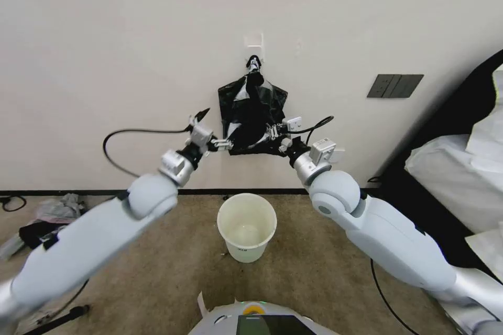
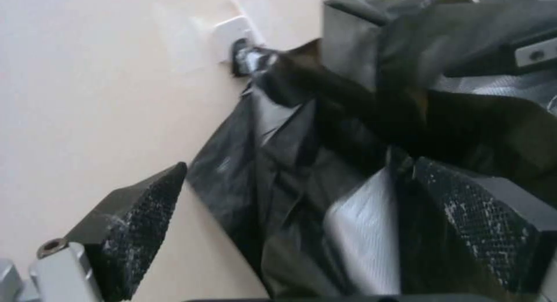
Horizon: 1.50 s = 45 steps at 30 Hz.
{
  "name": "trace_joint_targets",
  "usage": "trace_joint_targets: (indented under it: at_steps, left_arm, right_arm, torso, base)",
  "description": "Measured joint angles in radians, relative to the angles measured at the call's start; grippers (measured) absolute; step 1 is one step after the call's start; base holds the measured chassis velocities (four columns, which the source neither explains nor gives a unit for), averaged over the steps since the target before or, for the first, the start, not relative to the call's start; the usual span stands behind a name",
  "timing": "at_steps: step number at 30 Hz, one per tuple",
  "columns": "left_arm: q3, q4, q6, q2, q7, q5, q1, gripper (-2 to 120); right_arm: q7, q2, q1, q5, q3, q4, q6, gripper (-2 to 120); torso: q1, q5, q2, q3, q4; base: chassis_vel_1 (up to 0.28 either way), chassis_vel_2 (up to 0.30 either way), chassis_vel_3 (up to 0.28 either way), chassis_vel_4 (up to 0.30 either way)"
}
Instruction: Place a trash bag onto the trash bin.
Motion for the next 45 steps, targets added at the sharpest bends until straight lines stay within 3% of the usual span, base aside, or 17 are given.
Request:
trace_joint_targets:
  at_steps: [4, 6, 8, 10, 17, 20, 26, 28, 31, 32, 34, 40, 42, 45]
  left_arm:
    - [0.065, 0.018, 0.017, 0.001, -0.002, -0.002, -0.075, 100]
    - [0.140, 0.037, 0.036, -0.010, -0.003, -0.007, -0.153, 100]
    - [0.146, 0.038, 0.037, -0.011, -0.003, -0.008, -0.157, 100]
    - [0.250, 0.069, 0.052, -0.038, -0.003, -0.004, -0.234, 100]
    - [0.306, 0.105, 0.081, -0.066, -0.019, 0.024, -0.300, 97]
    - [0.314, 0.116, 0.089, -0.077, -0.025, 0.023, -0.323, 82]
    - [0.324, 0.126, 0.098, -0.090, -0.029, 0.015, -0.340, 67]
    - [0.326, 0.130, 0.107, -0.100, -0.038, -0.001, -0.348, 51]
    - [0.325, 0.130, 0.109, -0.100, -0.040, -0.003, -0.348, 49]
    - [0.319, 0.130, 0.111, -0.101, -0.044, -0.008, -0.345, 38]
    - [0.310, 0.128, 0.112, -0.100, -0.049, -0.014, -0.336, 30]
    - [0.298, 0.125, 0.114, -0.099, -0.054, -0.021, -0.320, 19]
    - [0.291, 0.123, 0.114, -0.098, -0.056, -0.022, -0.310, 5]
    - [0.278, 0.117, 0.114, -0.097, -0.060, -0.023, -0.293, 0]
  right_arm:
    - [0.000, -0.001, -0.003, 0.000, 0.007, 0.003, 0.000, 0]
    - [-0.001, -0.004, -0.006, 0.000, 0.015, 0.007, 0.000, 0]
    - [-0.001, -0.004, -0.006, 0.000, 0.015, 0.007, 0.000, 0]
    - [-0.002, -0.006, -0.014, 0.000, 0.023, 0.013, 0.000, 0]
    - [-0.002, -0.009, -0.018, 0.002, 0.026, 0.021, -0.002, 0]
    - [-0.002, -0.010, -0.022, 0.003, 0.028, 0.022, -0.002, 0]
    - [-0.002, -0.009, -0.024, 0.003, 0.028, 0.024, -0.003, 0]
    - [-0.003, -0.010, -0.024, 0.003, 0.028, 0.026, -0.004, 0]
    - [-0.003, -0.012, -0.024, 0.003, 0.028, 0.026, -0.004, 0]
    - [-0.003, -0.015, -0.026, 0.003, 0.030, 0.027, -0.004, 0]
    - [-0.003, -0.016, -0.030, 0.003, 0.032, 0.028, -0.004, 0]
    - [-0.003, -0.016, -0.037, 0.003, 0.035, 0.029, -0.003, 0]
    - [-0.004, -0.015, -0.040, 0.003, 0.036, 0.030, -0.002, 0]
    - [-0.004, -0.014, -0.049, 0.002, 0.038, 0.030, 0.002, 0]
  torso:
    - [0.000, -0.0001, 0.000, 0.000, -0.0002]
    - [0.000, 0.0000, 0.000, 0.000, -0.0001]
    - [0.000, 0.0000, 0.000, 0.000, -0.0001]
    - [0.000, -0.0001, 0.000, 0.000, -0.0001]
    - [0.000, 0.0000, 0.000, 0.000, 0.0000]
    - [0.000, 0.0000, 0.000, 0.000, 0.0000]
    - [0.000, 0.0000, 0.000, 0.000, 0.0000]
    - [0.000, -0.0001, 0.000, 0.000, -0.0001]
    - [0.000, -0.0001, 0.000, 0.000, 0.0000]
    - [0.000, -0.0001, 0.000, 0.000, 0.0000]
    - [0.000, -0.0001, 0.000, 0.000, -0.0001]
    - [0.000, -0.0001, 0.000, 0.000, 0.0000]
    - [0.000, -0.0002, 0.000, 0.000, 0.0000]
    - [0.000, -0.0002, 0.000, 0.000, 0.0000]
  base:
    - [0.000, 0.000, 0.000, 0.000]
    - [0.000, 0.000, 0.000, 0.000]
    - [0.000, 0.000, 0.000, 0.000]
    - [0.000, 0.000, 0.000, 0.000]
    - [0.000, 0.000, 0.000, 0.000]
    - [0.000, 0.000, 0.000, 0.000]
    - [0.000, 0.000, 0.000, 0.000]
    - [0.000, 0.000, 0.000, 0.000]
    - [0.000, 0.000, 0.000, 0.000]
    - [0.000, 0.000, 0.000, 0.000]
    - [0.000, 0.000, 0.000, 0.000]
    - [0.000, 0.000, 0.000, 0.000]
    - [0.000, 0.000, 0.000, 0.000]
    - [0.000, 0.000, 0.000, 0.000]
